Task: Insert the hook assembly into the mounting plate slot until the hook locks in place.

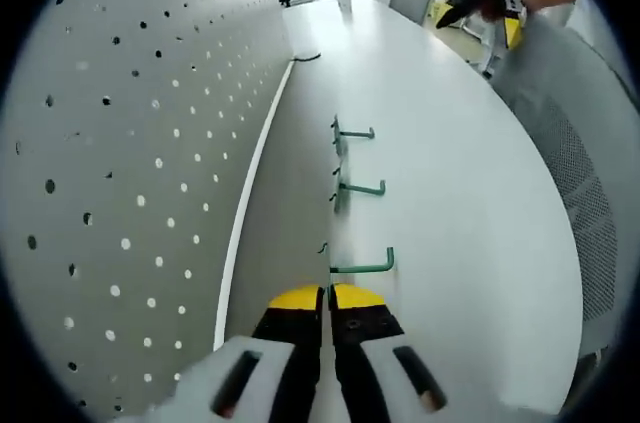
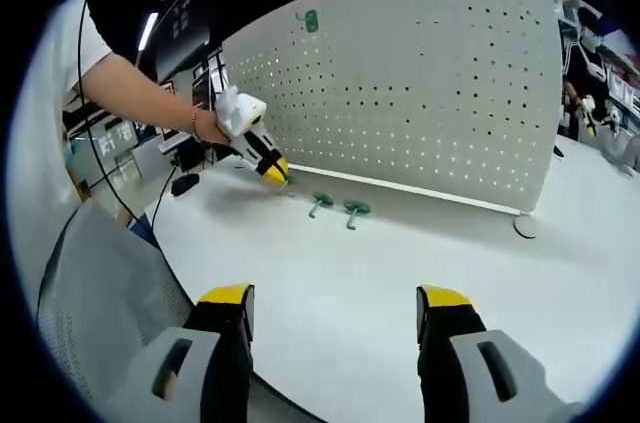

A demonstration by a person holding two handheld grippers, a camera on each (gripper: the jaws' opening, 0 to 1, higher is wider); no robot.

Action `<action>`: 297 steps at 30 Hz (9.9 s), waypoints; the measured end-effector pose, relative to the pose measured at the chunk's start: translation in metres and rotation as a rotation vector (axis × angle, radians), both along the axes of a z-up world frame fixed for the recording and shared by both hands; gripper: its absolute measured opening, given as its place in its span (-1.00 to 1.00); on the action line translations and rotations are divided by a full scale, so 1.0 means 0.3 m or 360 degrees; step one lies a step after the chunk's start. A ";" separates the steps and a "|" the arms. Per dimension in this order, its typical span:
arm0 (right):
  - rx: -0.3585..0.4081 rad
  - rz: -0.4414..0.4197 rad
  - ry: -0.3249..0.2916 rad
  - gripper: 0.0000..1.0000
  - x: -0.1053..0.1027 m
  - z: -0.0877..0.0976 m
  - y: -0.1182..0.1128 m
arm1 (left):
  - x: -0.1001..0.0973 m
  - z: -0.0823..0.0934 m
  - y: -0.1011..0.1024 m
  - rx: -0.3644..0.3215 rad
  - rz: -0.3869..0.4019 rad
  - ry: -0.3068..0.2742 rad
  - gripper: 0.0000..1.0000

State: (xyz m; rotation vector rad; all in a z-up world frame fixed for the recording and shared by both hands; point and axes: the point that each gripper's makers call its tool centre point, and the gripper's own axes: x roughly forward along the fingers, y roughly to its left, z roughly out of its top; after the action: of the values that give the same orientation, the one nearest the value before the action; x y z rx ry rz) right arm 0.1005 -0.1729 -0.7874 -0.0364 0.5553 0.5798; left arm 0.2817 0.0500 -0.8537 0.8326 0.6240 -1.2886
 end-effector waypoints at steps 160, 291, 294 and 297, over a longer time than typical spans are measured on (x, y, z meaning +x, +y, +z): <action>0.0546 0.0250 -0.0555 0.31 0.106 0.409 0.295 | -0.309 0.720 -0.052 -0.1515 0.0837 -0.0279 -0.95; 0.0712 0.0316 -0.0521 -1.00 0.236 0.561 0.635 | -0.357 0.730 -0.105 -0.1504 0.0905 -0.0357 -0.93; 0.0710 0.0320 -0.0517 -1.00 0.236 0.560 0.636 | -0.358 0.729 -0.105 -0.1504 0.0903 -0.0349 -0.92; 0.0701 0.0322 -0.0511 -1.00 0.236 0.556 0.638 | -0.358 0.722 -0.104 -0.1468 0.0897 -0.0358 -0.91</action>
State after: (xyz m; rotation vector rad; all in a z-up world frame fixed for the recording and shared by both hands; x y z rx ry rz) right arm 0.1712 0.0184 -0.6206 0.2304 0.1040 0.8651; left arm 0.1744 0.0188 -0.6370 0.0122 0.0248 -0.7994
